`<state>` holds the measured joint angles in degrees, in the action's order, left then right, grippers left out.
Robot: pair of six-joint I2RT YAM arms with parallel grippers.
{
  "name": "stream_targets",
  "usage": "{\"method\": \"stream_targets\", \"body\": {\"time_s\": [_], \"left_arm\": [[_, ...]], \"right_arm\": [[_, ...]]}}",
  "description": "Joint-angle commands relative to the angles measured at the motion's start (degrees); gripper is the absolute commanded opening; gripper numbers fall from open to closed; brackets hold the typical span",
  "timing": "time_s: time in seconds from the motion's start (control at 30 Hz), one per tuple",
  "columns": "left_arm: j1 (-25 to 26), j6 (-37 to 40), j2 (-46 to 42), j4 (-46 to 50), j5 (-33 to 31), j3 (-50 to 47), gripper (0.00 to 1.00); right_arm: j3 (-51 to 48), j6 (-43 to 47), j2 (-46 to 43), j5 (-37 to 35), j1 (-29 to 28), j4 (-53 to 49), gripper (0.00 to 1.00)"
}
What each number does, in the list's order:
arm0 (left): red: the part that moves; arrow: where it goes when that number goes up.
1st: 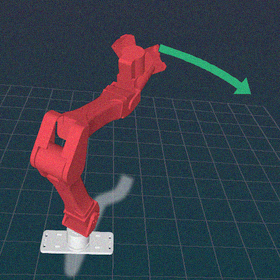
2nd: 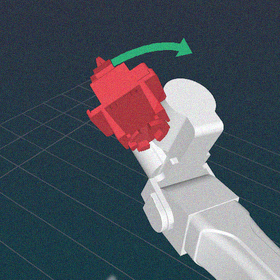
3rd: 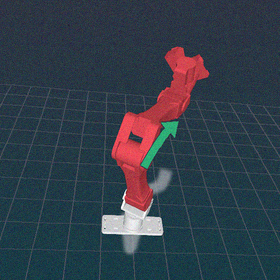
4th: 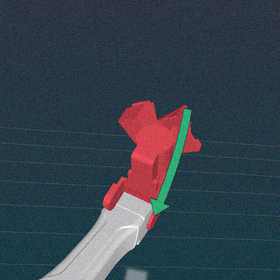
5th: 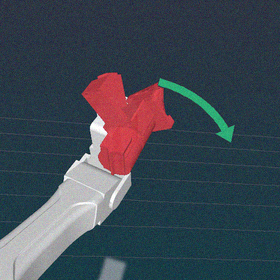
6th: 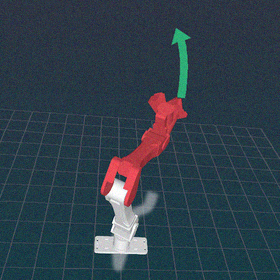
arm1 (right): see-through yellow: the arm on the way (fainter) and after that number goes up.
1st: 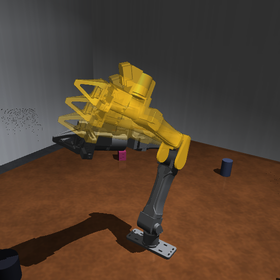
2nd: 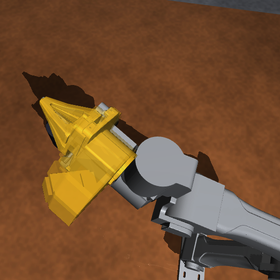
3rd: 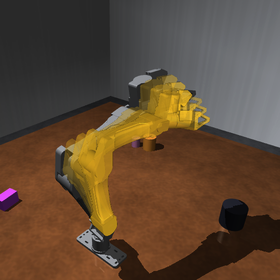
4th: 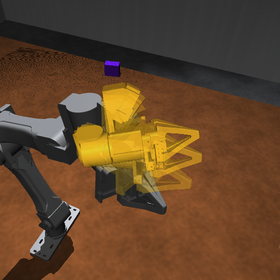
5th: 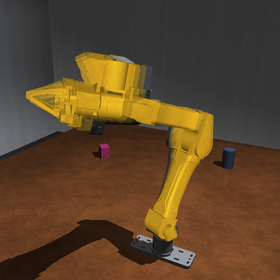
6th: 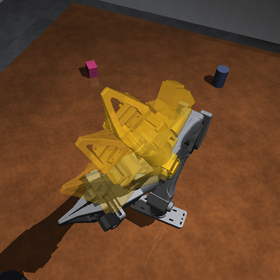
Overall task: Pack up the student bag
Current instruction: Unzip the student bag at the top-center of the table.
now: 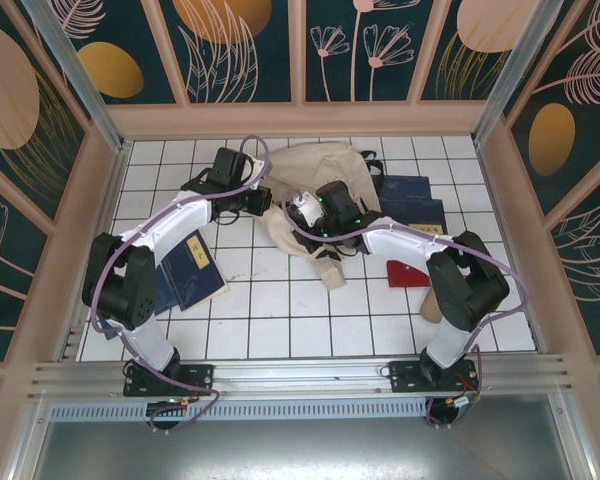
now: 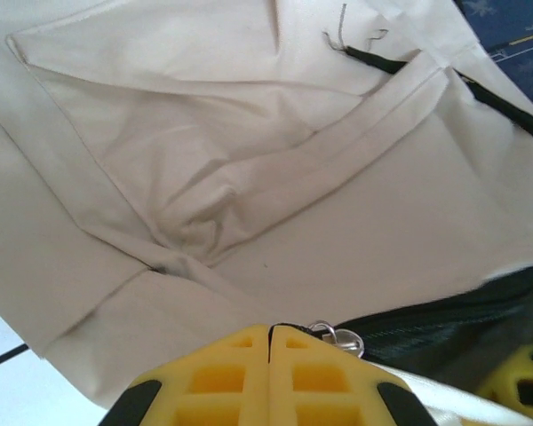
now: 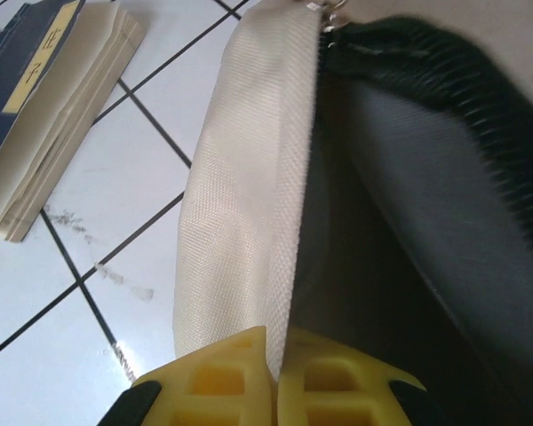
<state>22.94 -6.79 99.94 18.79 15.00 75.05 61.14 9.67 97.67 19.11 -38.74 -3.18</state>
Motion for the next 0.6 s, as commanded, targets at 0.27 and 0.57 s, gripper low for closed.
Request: {"method": "stream_targets", "body": {"time_s": [0.27, 0.57], "left_arm": [[-1.45, -0.42, 6.14, -2.4, -17.16, 6.26, 0.0], [-1.48, -1.25, 8.67, -2.0, -20.34, 8.32, 0.0]], "right_arm": [[-5.51, 2.69, -5.08, 2.11, -1.33, -8.1, 0.06], [-6.91, 3.55, -6.72, 5.52, -1.6, -8.69, 0.09]]}}
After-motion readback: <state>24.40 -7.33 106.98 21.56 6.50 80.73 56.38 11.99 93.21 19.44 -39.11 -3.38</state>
